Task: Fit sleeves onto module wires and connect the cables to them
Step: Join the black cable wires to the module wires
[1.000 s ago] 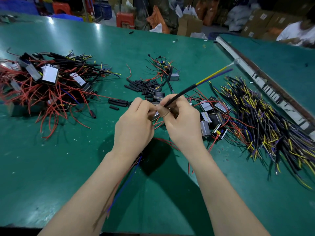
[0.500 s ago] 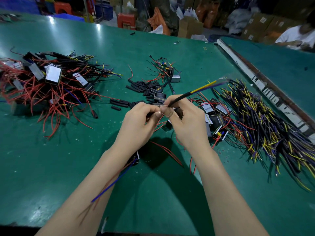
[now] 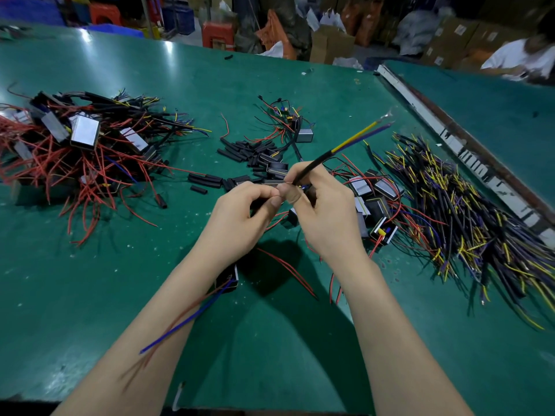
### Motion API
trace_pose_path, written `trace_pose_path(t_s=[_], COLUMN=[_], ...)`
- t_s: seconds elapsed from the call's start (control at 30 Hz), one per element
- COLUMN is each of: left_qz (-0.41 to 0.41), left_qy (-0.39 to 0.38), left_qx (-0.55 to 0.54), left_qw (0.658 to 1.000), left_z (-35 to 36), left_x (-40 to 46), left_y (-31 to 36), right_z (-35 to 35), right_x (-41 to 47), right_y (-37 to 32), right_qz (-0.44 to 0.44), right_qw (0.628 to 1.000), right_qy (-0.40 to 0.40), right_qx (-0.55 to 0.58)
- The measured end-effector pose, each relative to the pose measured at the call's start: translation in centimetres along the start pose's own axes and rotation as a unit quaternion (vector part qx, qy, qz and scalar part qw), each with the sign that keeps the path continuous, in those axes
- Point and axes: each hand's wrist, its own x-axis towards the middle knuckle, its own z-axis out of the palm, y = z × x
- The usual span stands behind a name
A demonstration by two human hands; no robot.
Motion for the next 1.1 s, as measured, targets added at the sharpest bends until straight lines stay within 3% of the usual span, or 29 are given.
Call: trace_pose_path(t_s=[0.2, 0.37, 0.5, 0.67, 0.83, 1.1], left_qz=[0.029, 0.095, 0.086, -0.003, -0.035, -0.093], left_qy=[0.038, 0.009, 0.013, 0.052, 0.093, 0.122], left_qx=[0.034, 0.127, 0.114, 0.095, 0.065, -0.161], left_qw=[0.998, 0.987, 0.99, 0.994, 0.993, 0.975], left_z=[0.1, 0.7, 0.5, 0.4, 0.7, 0.7], left_x=[-0.1, -0.5, -0.4, -0.3, -0.2, -0.4], left_y=[-0.2, -0.6, -0.9, -0.8, -0.4, 0.7], right_z=[-0.3, -0.1, 0.1, 0.6, 0.8, 1.2], right_x=[0.0, -0.1, -0.2, -0.6, -0.6, -0.5], right_y=[0.2, 0.4, 0.1, -0.5, -1.1, -1.7], right_qz=[0.011, 0.074, 0.057, 0.0, 0.025, 0.079], right_qw=[0.999, 0.993, 0.994, 0.997, 1.0, 0.968], right_qy=[-0.027, -0.069, -0.065, -0.044, -0.002, 0.035], right_qx=[-0.038, -0.067, -0.07, -0.067, 0.0, 0.236])
